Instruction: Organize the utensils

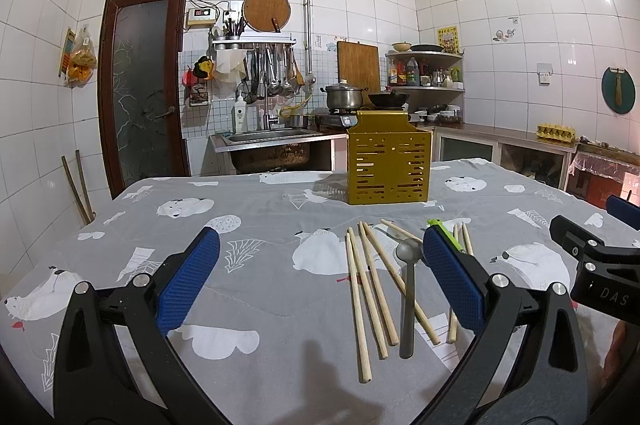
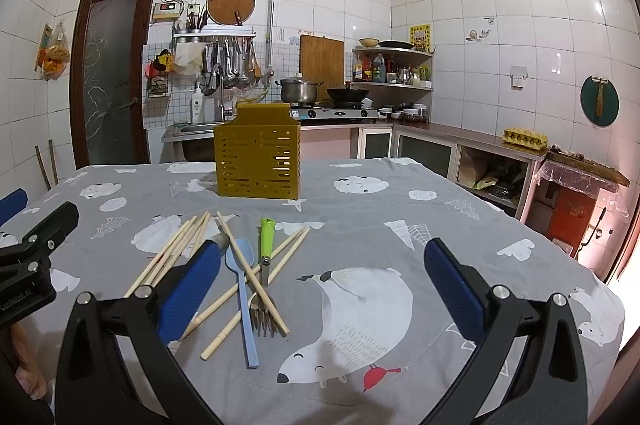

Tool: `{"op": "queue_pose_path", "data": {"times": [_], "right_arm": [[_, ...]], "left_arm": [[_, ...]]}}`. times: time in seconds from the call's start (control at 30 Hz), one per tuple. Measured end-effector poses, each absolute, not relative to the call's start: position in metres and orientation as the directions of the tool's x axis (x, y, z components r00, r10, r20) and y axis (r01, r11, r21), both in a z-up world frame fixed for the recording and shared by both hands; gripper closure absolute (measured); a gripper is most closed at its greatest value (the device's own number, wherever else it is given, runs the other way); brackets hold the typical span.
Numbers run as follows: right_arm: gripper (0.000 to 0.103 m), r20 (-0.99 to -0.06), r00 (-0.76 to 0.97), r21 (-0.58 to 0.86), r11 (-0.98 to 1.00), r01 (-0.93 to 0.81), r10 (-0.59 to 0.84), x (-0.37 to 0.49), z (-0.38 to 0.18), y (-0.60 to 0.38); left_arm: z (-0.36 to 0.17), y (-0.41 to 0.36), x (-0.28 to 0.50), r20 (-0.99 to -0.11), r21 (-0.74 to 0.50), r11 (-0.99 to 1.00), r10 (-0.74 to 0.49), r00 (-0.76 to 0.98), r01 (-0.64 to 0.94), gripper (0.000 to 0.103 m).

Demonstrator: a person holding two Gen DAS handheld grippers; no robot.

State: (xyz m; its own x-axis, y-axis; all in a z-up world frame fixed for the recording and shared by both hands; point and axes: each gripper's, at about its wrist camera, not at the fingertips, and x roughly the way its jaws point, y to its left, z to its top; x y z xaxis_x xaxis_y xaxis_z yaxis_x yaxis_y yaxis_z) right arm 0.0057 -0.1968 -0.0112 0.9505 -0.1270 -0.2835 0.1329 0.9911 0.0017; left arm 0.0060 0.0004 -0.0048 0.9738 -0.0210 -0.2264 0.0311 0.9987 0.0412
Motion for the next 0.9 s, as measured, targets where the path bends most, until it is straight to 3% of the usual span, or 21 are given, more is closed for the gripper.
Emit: {"op": "queue_pose_path", "data": {"times": [0.9], "right_arm": [[0.004,-0.282,0.951,0.003,0.991,0.137,-0.130,0.0045,-0.0111,-0.1981]], "left_arm": [[-0.0044,-0.0002,0.0058,-0.229,0.042,0.999,-0.021,0.973,0.031,0.005]]}}
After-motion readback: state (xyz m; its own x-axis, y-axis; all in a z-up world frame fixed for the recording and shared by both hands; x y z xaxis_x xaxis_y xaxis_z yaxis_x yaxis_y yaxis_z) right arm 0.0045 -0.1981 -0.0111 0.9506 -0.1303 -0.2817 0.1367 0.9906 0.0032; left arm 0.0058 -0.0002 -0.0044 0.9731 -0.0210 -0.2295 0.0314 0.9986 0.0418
